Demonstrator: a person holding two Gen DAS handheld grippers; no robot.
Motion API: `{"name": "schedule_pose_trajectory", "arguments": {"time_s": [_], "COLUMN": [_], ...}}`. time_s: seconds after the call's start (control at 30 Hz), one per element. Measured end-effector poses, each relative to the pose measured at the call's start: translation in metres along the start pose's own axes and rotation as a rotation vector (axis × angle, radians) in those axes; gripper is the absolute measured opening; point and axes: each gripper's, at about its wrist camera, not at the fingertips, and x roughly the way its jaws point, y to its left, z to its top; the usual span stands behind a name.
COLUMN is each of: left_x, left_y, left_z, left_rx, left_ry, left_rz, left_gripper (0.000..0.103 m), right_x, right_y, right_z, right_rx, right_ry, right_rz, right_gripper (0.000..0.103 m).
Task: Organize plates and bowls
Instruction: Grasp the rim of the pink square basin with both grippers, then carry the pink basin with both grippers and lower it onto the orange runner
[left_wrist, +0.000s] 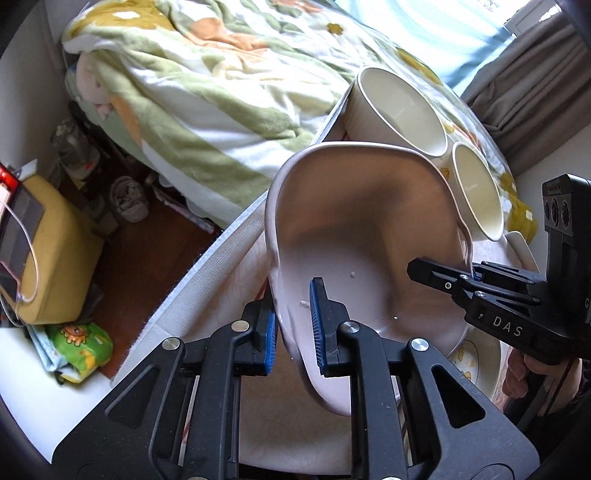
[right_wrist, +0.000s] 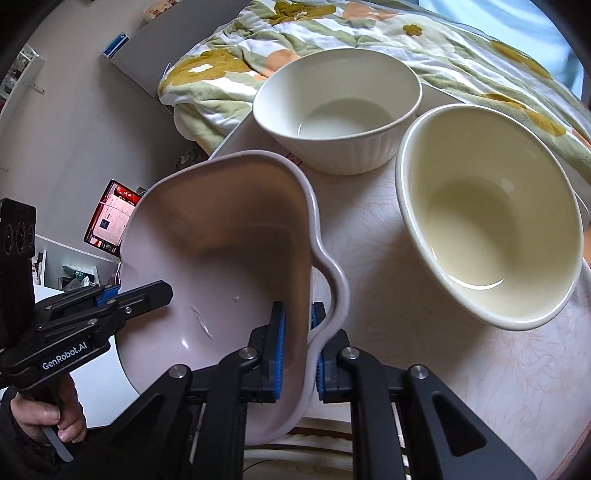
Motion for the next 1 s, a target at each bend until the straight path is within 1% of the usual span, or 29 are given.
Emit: {"name": "schedule_pose_trajectory", "arguments": {"time_s": [0.1,0.27,0.4,0.5,0.6,0.73,0.93,1.0], "left_x": [-0.012,-0.039,-0.065,-0.085,-0.099,-0.111,-0.108,-0.103], "left_y": [-0.005,-0.015,-0.034,-0.054,-0.080,-0.124,-0.198,-0.227], "left_z": [0.001,0.003,0.001,-0.003,-0.011,-0.027,-0.059,-0.072], "left_rx": [0.023,0.073,0.146,0.212,0.292,0.407,0.533,0.570], "left_ry": [-0.019,-0.051,-0.078,-0.095,-0.103,-0.094,-0.059,-0.045], "left_rz": [0.008,-0.011,-0.029,-0.056,-0.090,-0.138,-0.213,-0.234], "left_gripper": [0.014,0.014,0.014,0.014,0.014,0.014,0.014,0.014], "right_x": [-0.009,-0.036,-0.064,-0.089,-0.113,-0.146,-0.187,-0.197], "right_y": [0.002,0.012,0.022,0.023,0.020,0.010,-0.019,-0.030], "right_z": [-0.004,-0.010,-0.023,-0.041,-0.064,-0.099,-0.157,-0.171], "right_rx": [0.005,0.025,0.057,0.109,0.170,0.253,0.385,0.424], "right_ry": [-0.022,-0.076,-0.134,-0.185,-0.237,-0.304,-0.362,-0.374], "right_rz": [0.002,-0.008,-0.040,-0.058,-0.085,-0.140,-0.220,-0.241], "right_gripper": [0.012,0.012,0.012,0.012,0.012,0.012,0.012,0.012]}}
